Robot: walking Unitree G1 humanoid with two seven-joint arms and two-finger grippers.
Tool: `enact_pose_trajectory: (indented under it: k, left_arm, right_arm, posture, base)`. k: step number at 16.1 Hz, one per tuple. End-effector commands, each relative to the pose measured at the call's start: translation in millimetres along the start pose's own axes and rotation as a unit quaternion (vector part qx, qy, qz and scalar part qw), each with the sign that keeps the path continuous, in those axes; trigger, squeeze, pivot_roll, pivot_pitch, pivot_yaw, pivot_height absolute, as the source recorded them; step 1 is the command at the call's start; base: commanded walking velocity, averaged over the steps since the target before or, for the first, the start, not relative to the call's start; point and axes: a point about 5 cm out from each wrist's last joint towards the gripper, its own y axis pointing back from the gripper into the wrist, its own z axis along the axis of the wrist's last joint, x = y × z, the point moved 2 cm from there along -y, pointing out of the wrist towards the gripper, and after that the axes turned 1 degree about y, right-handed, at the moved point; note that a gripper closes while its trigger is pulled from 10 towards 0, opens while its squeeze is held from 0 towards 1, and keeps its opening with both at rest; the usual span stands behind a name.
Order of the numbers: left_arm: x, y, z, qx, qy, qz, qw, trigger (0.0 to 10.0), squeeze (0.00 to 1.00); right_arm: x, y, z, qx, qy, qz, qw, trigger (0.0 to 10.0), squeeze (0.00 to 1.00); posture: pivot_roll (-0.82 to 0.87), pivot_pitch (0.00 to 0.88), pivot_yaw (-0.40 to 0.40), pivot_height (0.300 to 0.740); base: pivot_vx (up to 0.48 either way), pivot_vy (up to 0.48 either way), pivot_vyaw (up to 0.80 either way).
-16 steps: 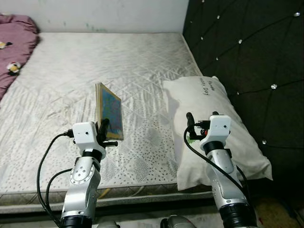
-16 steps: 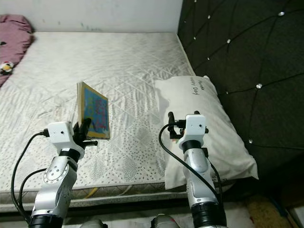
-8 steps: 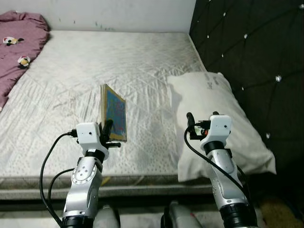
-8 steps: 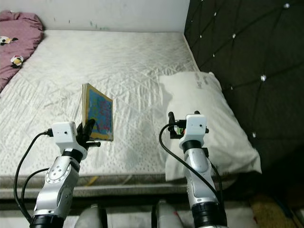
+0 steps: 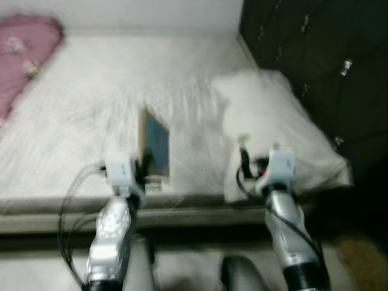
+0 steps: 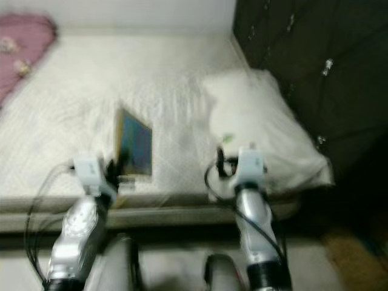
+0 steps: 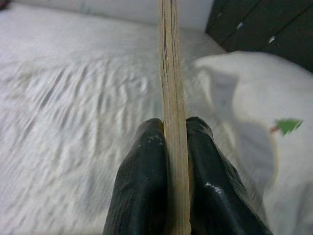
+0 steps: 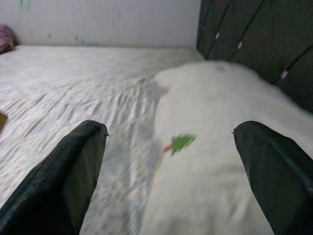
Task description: Clean up the room
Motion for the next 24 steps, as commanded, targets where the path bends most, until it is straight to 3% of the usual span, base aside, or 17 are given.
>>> enact_pose_trajectory:
  k: [1,5,20,24]
  left_arm:
    - [-0.6,-4.3,17.2,-0.034,-0.01,-0.005,0.999,10.0,0.0]
    - [-2.5,-2.9,19.3,-0.04,-0.001,-0.016,0.999,10.0,0.0]
    - [-3.1,-2.3,19.5,-0.04,-0.001,-0.024,0.999,10.0,0.0]
    - [-3.2,-3.4,18.4,-0.036,-0.003,-0.023,0.999,10.0,0.0]
  right_arm:
    - [2.0,-2.3,4.4,-0.005,0.005,0.006,1.0,10.0,0.0]
    - [-0.3,-2.2,3.2,0.0,0.002,0.0,1.0,10.0,0.0]
    - [0.4,-0.8,2.3,0.006,0.006,0.003,1.0,10.0,0.0]
    - [0.6,-0.9,1.8,0.006,0.003,0.002,1.0,10.0,0.0]
  posture:
    - [-0.05,0.05,-0.014,0.66]
    - [-0.05,0.056,-0.019,0.66]
    - [-0.05,0.07,-0.022,0.66]
    - [-0.05,0.068,-0.019,0.66]
  base:
    - [0.0,0.0,0.0]
    - [0.0,0.0,0.0]
    - [0.303,0.0,0.0]
    - [0.0,0.0,0.0]
